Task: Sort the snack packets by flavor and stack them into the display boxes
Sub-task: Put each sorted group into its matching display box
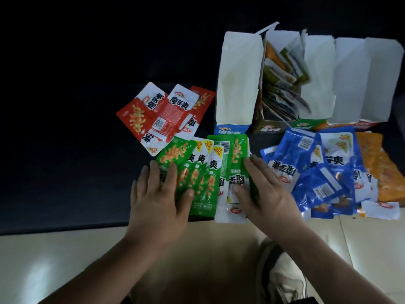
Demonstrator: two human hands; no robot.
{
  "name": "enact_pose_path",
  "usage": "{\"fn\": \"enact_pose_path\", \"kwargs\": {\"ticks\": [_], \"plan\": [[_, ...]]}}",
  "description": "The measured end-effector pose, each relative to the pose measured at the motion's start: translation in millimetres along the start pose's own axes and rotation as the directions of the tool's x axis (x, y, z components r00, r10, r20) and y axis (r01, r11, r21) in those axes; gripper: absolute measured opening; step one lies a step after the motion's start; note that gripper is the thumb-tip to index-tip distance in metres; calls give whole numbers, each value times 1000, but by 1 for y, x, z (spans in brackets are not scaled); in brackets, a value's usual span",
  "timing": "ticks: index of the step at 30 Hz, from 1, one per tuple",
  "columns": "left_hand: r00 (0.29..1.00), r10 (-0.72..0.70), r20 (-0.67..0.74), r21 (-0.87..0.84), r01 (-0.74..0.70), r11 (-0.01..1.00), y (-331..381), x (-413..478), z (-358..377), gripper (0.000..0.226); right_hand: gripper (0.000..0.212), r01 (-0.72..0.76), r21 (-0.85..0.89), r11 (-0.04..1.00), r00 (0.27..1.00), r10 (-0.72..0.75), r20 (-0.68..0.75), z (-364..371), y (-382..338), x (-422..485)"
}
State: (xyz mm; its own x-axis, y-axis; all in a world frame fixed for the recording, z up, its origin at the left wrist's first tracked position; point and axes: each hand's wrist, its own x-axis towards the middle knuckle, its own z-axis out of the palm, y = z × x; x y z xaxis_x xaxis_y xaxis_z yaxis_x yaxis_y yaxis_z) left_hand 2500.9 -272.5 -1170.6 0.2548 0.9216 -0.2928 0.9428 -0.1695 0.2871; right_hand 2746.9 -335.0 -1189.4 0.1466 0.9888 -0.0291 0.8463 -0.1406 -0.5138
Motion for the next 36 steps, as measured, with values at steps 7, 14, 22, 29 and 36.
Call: {"fn": "enact_pose_path", "kwargs": {"ticks": [7,14,22,29,36], "plan": [[996,60,-61,-149,-69,986,31,4,-6,61,96,-44,-151,988,996,56,73,3,-28,16],[982,-191,6,-594,157,789,23,22,-14,47,93,-106,-292,951,976,156,154,-16,-41,41],[954,-268,137,-731,280,622,55,35,-12,32,83,-124,-190,974,959,167,231,-18,-27,43],[945,-249,214,-735,324,596,58,39,-6,33,72,-124,-152,981,965,154,210,-17,-29,39],[973,-205,108,-644,226,731,73,33,-5,68,68,-137,-82,987,968,151,200,-20,-30,39]]}}
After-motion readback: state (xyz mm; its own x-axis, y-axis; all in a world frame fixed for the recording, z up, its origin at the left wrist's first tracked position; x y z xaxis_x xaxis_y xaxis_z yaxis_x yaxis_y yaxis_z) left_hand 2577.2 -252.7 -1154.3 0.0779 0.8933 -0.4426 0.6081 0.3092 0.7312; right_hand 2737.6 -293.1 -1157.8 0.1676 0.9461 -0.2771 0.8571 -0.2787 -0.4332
